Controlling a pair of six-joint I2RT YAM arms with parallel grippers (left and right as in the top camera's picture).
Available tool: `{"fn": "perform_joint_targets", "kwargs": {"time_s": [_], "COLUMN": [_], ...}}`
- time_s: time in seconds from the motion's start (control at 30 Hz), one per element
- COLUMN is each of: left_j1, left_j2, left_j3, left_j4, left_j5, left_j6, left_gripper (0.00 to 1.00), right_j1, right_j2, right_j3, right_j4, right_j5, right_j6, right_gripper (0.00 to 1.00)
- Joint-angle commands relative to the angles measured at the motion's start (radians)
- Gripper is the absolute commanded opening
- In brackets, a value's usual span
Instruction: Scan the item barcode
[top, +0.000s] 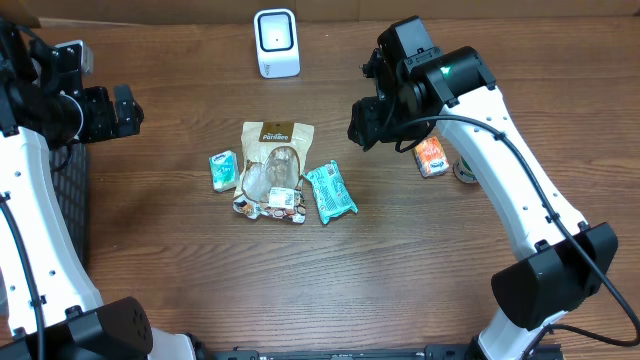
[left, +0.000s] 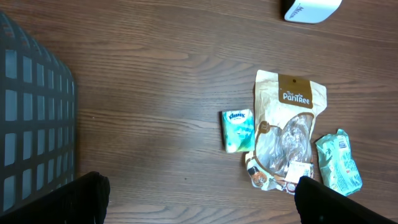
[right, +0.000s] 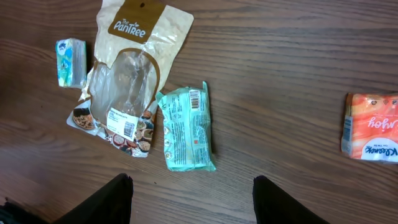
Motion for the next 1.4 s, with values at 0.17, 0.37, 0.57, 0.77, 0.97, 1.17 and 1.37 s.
{"fn": "perform_joint_targets", "kwargs": {"time_s": [0.17,0.37,0.57,0.77,0.97,1.17,1.37], "left_j1": [-0.007,-0.007,-0.007,-0.007,-0.007,-0.007,-0.007], "left_j2": [0.003,0.003,0.003,0.003,0.003,0.003,0.003], "left_j3": [0.008,0.008,0.008,0.008,0.008,0.008,0.008], "left_j4": [0.001,0.001,0.001,0.001,0.001,0.001,0.001], "left_j5": [0.005,0.005,0.005,0.005,0.005,0.005,0.005], "left_j6": [0.015,0.015,0.015,0.015,0.015,0.015,0.015], "left_gripper": [1.00,1.00,1.00,0.99,1.00,1.00,0.99], "right_j1": [0.008,0.014,0.012,0.012,0.012,0.013,0.013], "right_j2": [0.087,0.202,0.240,0.240,0.240,0.240,0.240], "right_j3": [0.022,0.021,-0.072,-0.197,-0.295,-0.392,-0.461], "right_j4": [0.023,-0.014,-0.025,0.056,0.163,0.257,0.310], "right_j5": [-0.050,-0.049,-0.060,-0.132,-0.179,-0.231,-0.259], "right_j6": [0.025,0.018,-0.036,-0.080,-0.080,-0.080,-0.057], "right_gripper": [0.60,0.60,0.66,0.67,0.59,0.54,0.38]}}
